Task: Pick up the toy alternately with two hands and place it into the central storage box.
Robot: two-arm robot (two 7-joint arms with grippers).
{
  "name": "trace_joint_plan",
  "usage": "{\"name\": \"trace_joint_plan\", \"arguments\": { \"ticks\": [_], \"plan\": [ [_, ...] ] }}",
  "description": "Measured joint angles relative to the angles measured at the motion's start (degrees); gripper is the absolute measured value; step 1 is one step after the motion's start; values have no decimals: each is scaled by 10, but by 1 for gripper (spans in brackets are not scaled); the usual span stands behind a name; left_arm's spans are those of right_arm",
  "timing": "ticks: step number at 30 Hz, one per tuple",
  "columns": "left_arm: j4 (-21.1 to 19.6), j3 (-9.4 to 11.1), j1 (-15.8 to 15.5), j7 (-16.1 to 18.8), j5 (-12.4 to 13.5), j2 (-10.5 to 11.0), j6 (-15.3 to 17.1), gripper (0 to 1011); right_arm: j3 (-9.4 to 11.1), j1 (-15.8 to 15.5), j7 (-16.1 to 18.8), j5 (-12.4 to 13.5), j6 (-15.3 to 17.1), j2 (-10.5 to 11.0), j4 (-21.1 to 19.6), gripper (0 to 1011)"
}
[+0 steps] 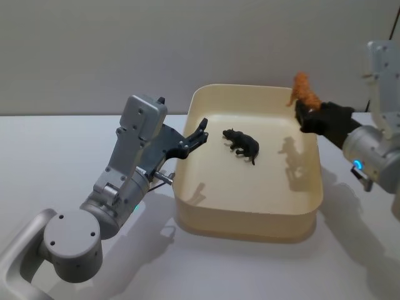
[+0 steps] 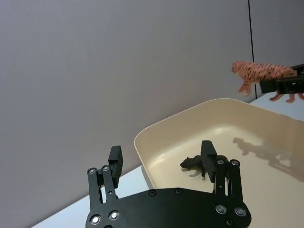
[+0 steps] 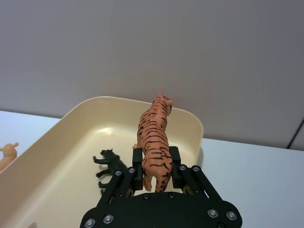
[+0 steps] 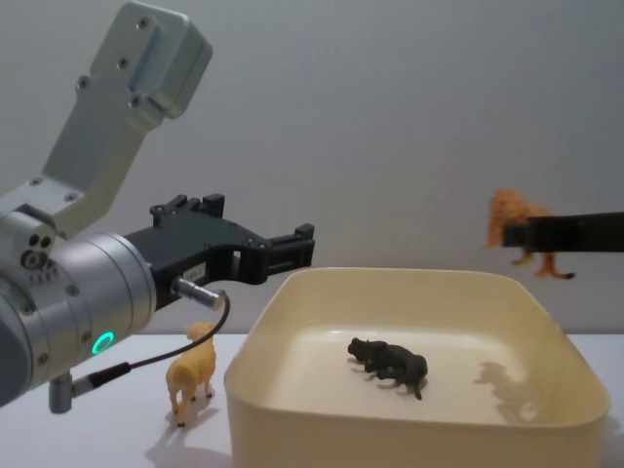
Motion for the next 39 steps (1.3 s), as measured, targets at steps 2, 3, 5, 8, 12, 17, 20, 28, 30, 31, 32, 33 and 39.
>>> {"name": "trace_joint_plan", "arguments": {
  "ticks": [2, 3, 5, 8, 12, 17, 20, 28, 30, 31, 32, 33, 39],
  "plan": [
    [0, 0, 0, 0, 0, 0, 0, 1001, -5, 5, 3, -3, 4, -5, 6, 305],
    [0, 0, 0, 0, 0, 0, 0, 1001, -9, 9, 6, -6, 6, -10, 12, 305],
    [0, 0, 0, 0, 0, 0, 0, 1000, -13, 13, 8, -9, 9, -14, 17, 309],
    [0, 0, 0, 0, 0, 0, 0, 1001, -20, 21, 12, -15, 13, -22, 27, 392],
    [0, 0, 0, 0, 0, 0, 0, 1001, -25, 27, 16, -19, 17, -28, 34, 517],
    [0, 0, 0, 0, 0, 0, 0, 1001, -30, 32, 18, -22, 20, -33, 41, 674],
    [0, 0, 0, 0, 0, 0, 0, 1000, -32, 34, 20, -24, 21, -36, 43, 754],
    [0, 0, 0, 0, 0, 0, 0, 1001, -30, 34, 18, -20, 21, -35, 40, 973],
    [0, 0, 0, 0, 0, 0, 0, 1001, -27, 32, 15, -16, 20, -33, 36, 1001],
    [0, 0, 0, 0, 0, 0, 0, 1001, -26, 31, 14, -15, 19, -32, 33, 1001],
    [0, 0, 0, 0, 0, 0, 0, 1001, -22, 28, 10, -10, 18, -29, 28, 1001],
    [0, 0, 0, 0, 0, 0, 0, 1001, -20, 26, 8, -7, 17, -28, 24, 1001],
    [0, 0, 0, 0, 0, 0, 0, 1000, -8, 16, -5, 11, 15, -17, 2, 1001]
  ]
}}
